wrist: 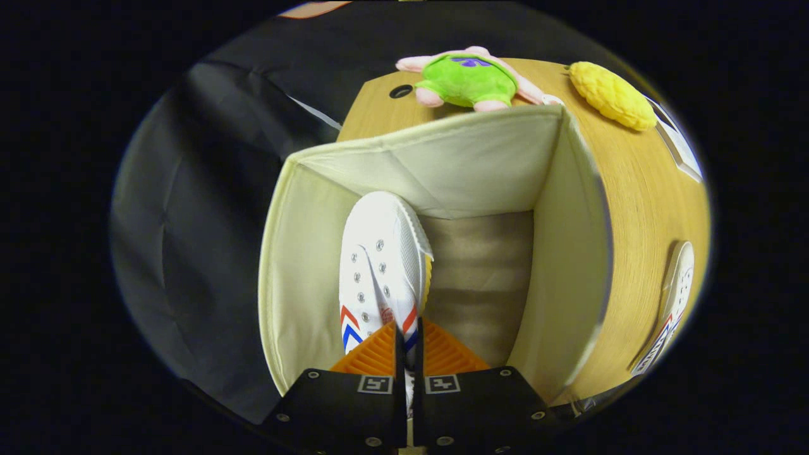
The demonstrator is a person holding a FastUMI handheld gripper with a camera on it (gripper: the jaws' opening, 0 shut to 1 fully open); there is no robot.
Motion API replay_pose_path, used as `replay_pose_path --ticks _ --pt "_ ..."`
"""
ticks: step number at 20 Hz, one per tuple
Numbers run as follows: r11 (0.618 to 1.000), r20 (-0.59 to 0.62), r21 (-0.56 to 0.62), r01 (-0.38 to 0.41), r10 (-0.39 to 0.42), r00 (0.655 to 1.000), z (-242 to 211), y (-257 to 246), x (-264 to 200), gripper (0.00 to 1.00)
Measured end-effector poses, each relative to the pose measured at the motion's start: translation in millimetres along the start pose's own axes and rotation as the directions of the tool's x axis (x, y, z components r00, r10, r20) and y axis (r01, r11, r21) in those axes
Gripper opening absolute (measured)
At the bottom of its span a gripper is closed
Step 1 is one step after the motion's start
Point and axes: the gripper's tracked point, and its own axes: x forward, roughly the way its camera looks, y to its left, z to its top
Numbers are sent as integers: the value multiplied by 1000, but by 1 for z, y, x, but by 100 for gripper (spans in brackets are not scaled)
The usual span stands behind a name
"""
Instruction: Open the storage box then place both shoes into the box .Put the left shoe in first, then the right shoe, with the right side of both shoes facing outward in a uniform manner.
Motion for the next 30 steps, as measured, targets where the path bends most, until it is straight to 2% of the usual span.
replay_pose_path --ticks 2,3,4,5,7,9,13,16,21,23,26,28,30 --pt "998 -53 22 -55 56 997 -8 15 -20 15" --pt "996 -53 21 -84 85 995 -11 23 -29 30" --pt "993 -37 5 -121 121 992 -7 29 -33 39" --pt "987 -38 -11 -160 159 986 -10 35 -43 51" --pt "969 -32 -34 -243 242 970 -8 51 -61 63" --pt "959 4 -74 -273 274 962 4 54 -88 74" --pt "955 154 -179 -236 264 952 26 18 -149 88" --pt "968 288 -207 -139 196 937 42 -36 -172 92" --pt "991 380 -130 13 37 924 40 -144 -191 96" --pt "993 387 -72 97 -62 920 29 -200 -192 96" --pt "972 353 -13 234 -214 911 4 -282 -185 97" --pt "960 343 12 281 -268 900 -13 -320 -183 97" --pt "956 334 42 289 -286 898 -24 -345 -179 97"
